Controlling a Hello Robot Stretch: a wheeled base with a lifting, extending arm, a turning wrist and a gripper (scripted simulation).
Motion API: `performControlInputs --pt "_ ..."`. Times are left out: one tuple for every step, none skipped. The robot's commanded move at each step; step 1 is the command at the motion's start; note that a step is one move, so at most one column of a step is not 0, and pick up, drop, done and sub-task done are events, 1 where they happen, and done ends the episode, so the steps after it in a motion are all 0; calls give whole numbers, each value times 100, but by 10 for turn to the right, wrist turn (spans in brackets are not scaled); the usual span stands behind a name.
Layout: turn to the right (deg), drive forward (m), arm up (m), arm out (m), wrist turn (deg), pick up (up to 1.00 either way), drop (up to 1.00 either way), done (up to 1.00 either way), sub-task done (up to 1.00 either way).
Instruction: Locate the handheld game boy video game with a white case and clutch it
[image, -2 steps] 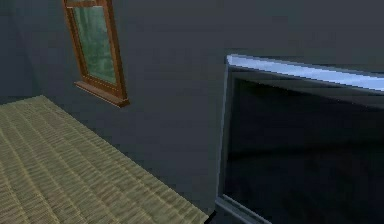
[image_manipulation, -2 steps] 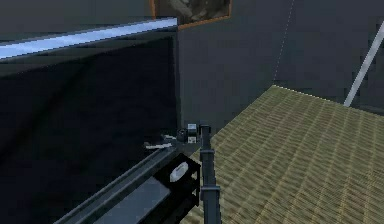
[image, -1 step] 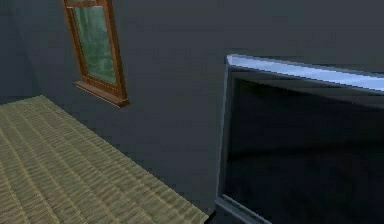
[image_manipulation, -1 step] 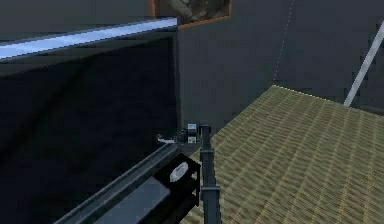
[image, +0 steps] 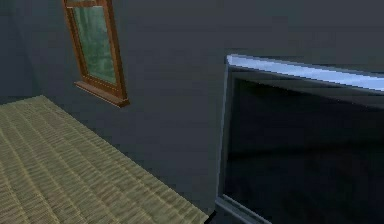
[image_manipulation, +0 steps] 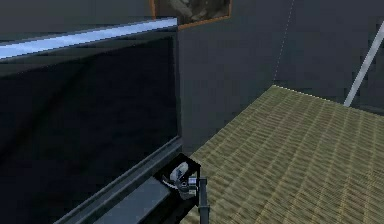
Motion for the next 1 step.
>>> performControlInputs --pt "0 0 0 0 0 100 0 0 0"
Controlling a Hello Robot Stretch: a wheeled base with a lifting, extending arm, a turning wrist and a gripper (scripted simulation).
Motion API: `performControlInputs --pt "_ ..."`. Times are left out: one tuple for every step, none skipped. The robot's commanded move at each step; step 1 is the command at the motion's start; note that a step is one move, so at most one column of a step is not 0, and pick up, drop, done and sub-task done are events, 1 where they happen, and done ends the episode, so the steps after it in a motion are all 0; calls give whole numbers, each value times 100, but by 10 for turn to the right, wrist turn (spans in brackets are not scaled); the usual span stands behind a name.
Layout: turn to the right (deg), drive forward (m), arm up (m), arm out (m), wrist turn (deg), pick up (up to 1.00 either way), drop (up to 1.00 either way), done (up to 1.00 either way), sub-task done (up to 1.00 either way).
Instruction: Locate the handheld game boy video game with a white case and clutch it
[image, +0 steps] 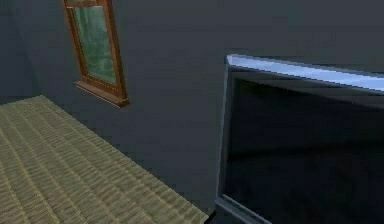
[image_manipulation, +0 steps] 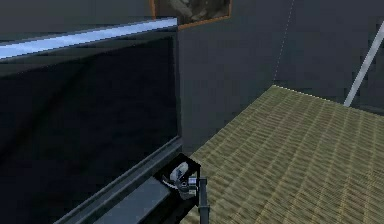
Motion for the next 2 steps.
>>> performControlInputs --pt "0 0 10 0 0 0 0 0 0" --pt "0 0 0 0 0 0 0 100 0"
